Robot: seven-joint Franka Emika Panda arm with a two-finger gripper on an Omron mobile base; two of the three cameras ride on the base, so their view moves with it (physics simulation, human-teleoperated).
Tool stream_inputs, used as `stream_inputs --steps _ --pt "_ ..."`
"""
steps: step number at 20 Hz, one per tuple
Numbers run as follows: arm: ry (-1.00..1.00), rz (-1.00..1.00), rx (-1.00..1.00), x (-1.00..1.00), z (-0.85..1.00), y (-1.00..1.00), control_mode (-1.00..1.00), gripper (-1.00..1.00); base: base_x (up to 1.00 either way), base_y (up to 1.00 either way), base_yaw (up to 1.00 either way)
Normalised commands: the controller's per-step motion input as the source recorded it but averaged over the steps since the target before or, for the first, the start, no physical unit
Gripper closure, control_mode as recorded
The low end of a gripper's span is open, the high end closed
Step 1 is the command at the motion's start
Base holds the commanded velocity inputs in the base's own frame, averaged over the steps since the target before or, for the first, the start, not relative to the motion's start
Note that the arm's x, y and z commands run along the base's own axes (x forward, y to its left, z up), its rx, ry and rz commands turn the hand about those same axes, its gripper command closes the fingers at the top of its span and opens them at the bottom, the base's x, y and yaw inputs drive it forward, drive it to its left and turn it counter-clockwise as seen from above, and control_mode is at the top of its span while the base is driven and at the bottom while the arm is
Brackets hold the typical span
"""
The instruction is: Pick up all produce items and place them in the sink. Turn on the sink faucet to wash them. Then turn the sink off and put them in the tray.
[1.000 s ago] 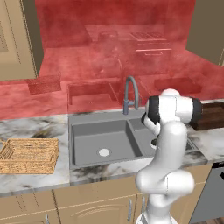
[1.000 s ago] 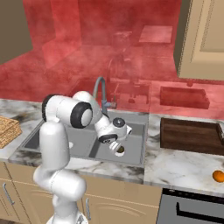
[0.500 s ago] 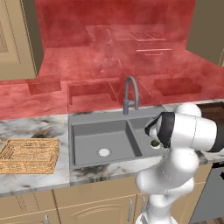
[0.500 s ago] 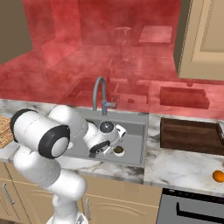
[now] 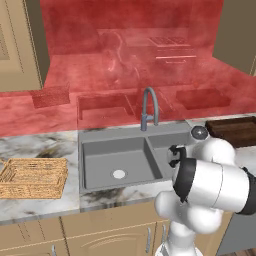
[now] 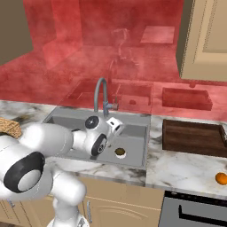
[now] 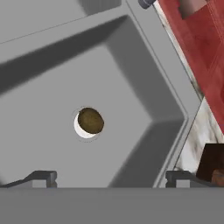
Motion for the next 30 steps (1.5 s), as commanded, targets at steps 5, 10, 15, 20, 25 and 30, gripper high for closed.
stream_inputs --steps 5,10,15,20,25,30 --pt "0.00 -0.20 0.00 0.00 1.00 -0.37 -1.00 -1.00 0.00 0.00 0.00" --pt "0.00 -0.31 0.12 -0.12 1.00 -0.66 -1.00 -1.00 0.00 0.00 0.00" --pt "0.00 -0.46 0.19 -0.31 0.85 -0.79 -1.00 -1.00 0.00 0.00 0.00" --pt "0.02 -0.50 0.19 -0.56 0.27 -0.79 -1.00 -1.00 0.00 0.00 0.00" --pt "0.02 -0.44 0.15 -0.78 -0.22 -0.91 -1.00 -1.00 0.00 0.00 0.00" --pt "0.00 -0.39 0.11 -0.31 -0.33 -0.97 -1.00 -1.00 0.00 0.00 0.00"
